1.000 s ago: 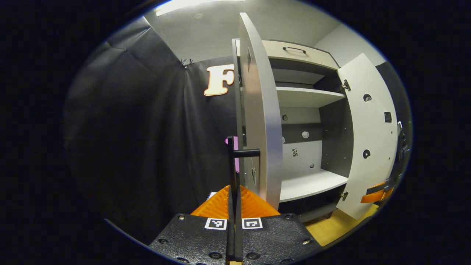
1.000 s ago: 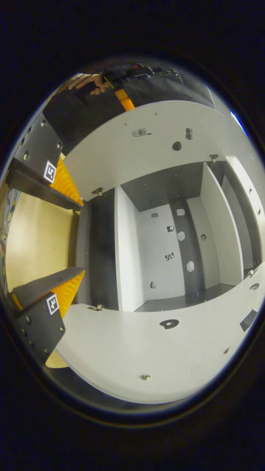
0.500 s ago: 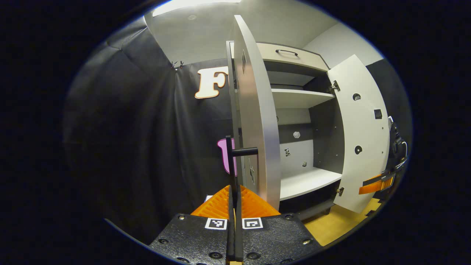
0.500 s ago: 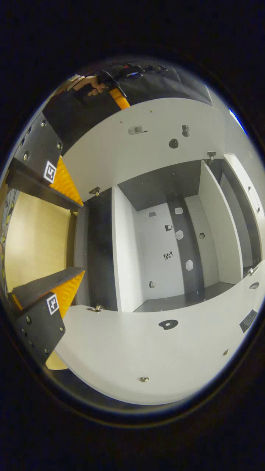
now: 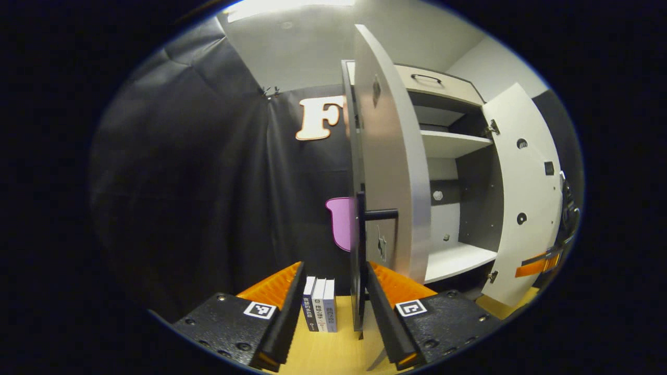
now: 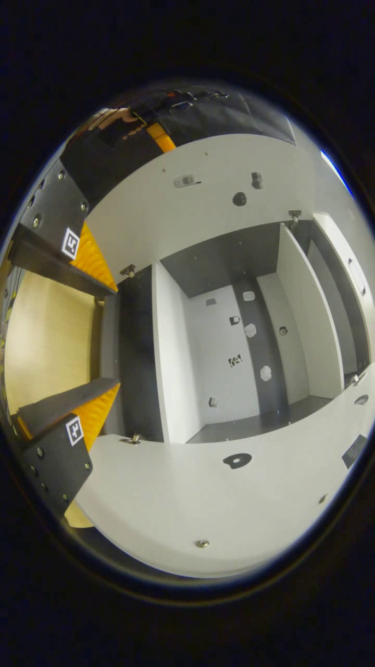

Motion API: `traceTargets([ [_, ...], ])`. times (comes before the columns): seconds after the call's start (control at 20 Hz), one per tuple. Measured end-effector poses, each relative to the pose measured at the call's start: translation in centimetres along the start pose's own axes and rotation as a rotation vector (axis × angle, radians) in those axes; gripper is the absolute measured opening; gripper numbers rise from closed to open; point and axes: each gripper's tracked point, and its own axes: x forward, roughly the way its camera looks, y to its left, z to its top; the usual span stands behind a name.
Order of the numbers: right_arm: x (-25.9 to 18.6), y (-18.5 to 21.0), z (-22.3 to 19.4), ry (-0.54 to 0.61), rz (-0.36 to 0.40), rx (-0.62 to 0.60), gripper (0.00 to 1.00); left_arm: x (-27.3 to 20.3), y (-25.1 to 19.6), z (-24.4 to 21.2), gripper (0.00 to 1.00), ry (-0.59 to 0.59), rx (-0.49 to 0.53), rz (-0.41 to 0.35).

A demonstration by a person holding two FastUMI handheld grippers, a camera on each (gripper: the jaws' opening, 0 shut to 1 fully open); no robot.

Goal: Open the right door of the double-door shoe cabinet with the right hand, and open the left door with the left hand.

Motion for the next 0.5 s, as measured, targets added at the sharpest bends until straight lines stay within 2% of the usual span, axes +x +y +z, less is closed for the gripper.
traceTargets([
  [0.05,0.1,0.0,0.3,-0.009,-0.004,-0.003,0.88,-0.2,0.3,0.0,0.76,-0.007,-0.008,0.010],
  [0.1,0.3,0.0,0.6,-0.020,-0.011,-0.008,0.89,-0.5,0.4,0.1,0.82,-0.010,-0.004,0.013],
  [0.2,0.3,-0.5,2.0,-0.064,-0.049,-0.014,0.92,-0.8,0.7,0.4,0.89,-0.012,0.011,0.025],
  [0.25,0.3,-0.6,2.8,-0.091,-0.064,-0.015,0.99,-1.1,1.0,0.6,0.89,-0.014,0.013,0.038],
  [0.3,0.3,-0.6,3.9,-0.122,-0.072,-0.016,0.99,-1.4,1.0,1.0,0.94,-0.018,0.008,0.050],
  [0.5,0.2,-0.4,6.6,-0.192,-0.084,-0.046,0.99,-3.5,1.9,2.1,0.96,-0.007,0.007,0.129],
])
